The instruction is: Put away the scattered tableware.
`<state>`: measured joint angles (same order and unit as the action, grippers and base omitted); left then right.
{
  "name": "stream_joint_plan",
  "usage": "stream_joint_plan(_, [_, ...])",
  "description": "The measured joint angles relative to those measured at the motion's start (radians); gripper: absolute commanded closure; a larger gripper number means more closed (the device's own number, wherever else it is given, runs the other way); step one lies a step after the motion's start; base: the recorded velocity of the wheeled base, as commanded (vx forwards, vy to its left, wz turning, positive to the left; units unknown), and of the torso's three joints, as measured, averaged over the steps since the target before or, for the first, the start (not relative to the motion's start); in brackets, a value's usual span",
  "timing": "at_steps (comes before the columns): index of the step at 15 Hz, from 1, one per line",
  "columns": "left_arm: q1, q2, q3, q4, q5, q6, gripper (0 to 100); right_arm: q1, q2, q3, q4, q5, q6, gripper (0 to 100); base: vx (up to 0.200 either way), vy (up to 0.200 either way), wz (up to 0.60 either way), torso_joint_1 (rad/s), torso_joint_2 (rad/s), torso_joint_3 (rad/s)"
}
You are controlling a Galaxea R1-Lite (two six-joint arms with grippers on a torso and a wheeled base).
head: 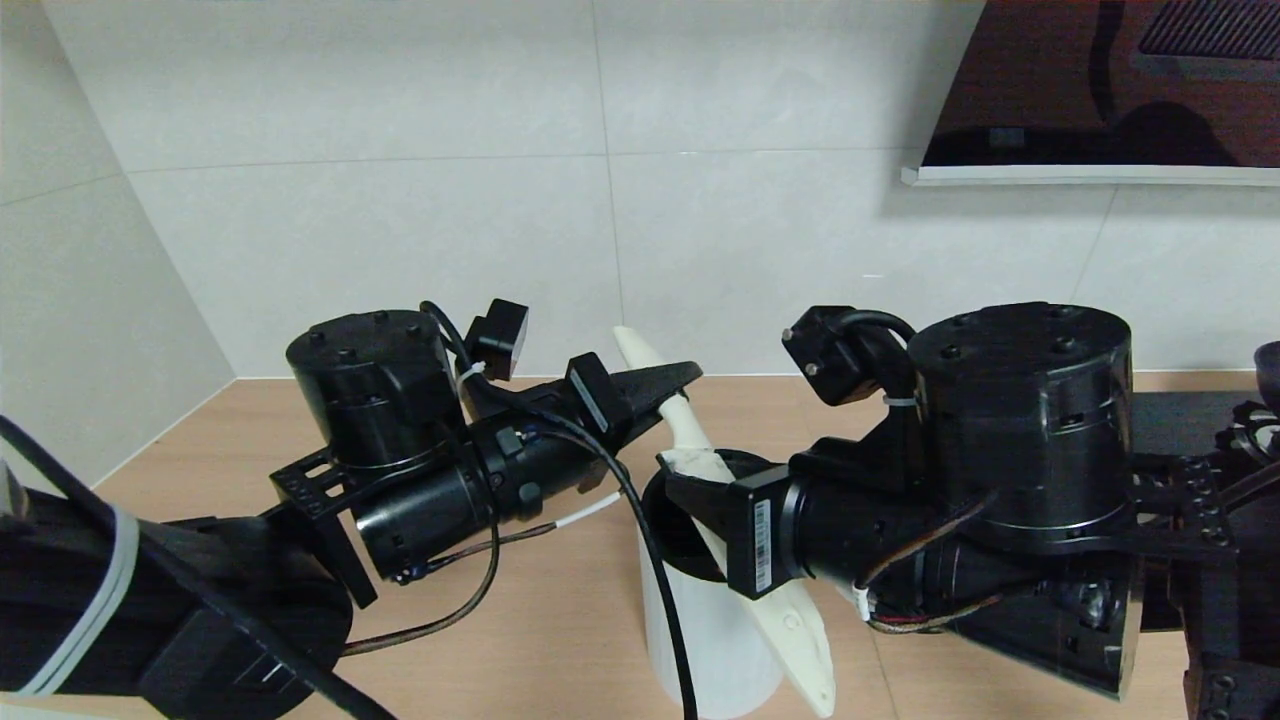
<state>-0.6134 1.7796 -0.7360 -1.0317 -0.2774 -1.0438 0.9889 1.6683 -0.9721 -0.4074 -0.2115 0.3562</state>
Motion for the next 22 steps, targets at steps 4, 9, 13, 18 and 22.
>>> stream_joint_plan(4, [0.0, 0.001, 0.001, -0.001, -0.001, 0.0, 100, -0.001, 0.0, 0.0, -0.003, -0.001, 0.001, 100, 0.0, 0.0, 0.0, 0.0, 0.0, 0.0])
stream_joint_plan(9, [0.0, 0.0, 0.003, 0.0, -0.002, 0.0, 100, -0.001, 0.0, 0.007, -0.005, 0.0, 0.001, 100, 0.0, 0.0, 0.0, 0.0, 0.0, 0.0])
stream_joint_plan(13, [0.001, 0.001, 0.003, 0.001, -0.001, 0.0, 100, -0.003, -0.001, 0.008, -0.006, 0.0, 0.001, 0, 0.0, 0.0, 0.0, 0.0, 0.0, 0.0])
stream_joint_plan(18, [0.0, 0.0, 0.0, 0.0, -0.002, -0.023, 100, -0.006, -0.005, 0.007, -0.005, -0.003, 0.001, 0, 0.0, 0.0, 0.0, 0.0, 0.0, 0.0])
stream_joint_plan(22, [0.017, -0.017, -0.011, 0.003, 0.002, -0.028, 100, -0.048, -0.026, 0.006, -0.005, -0.002, 0.0, 0, 0.0, 0.0, 0.0, 0.0, 0.0, 0.0])
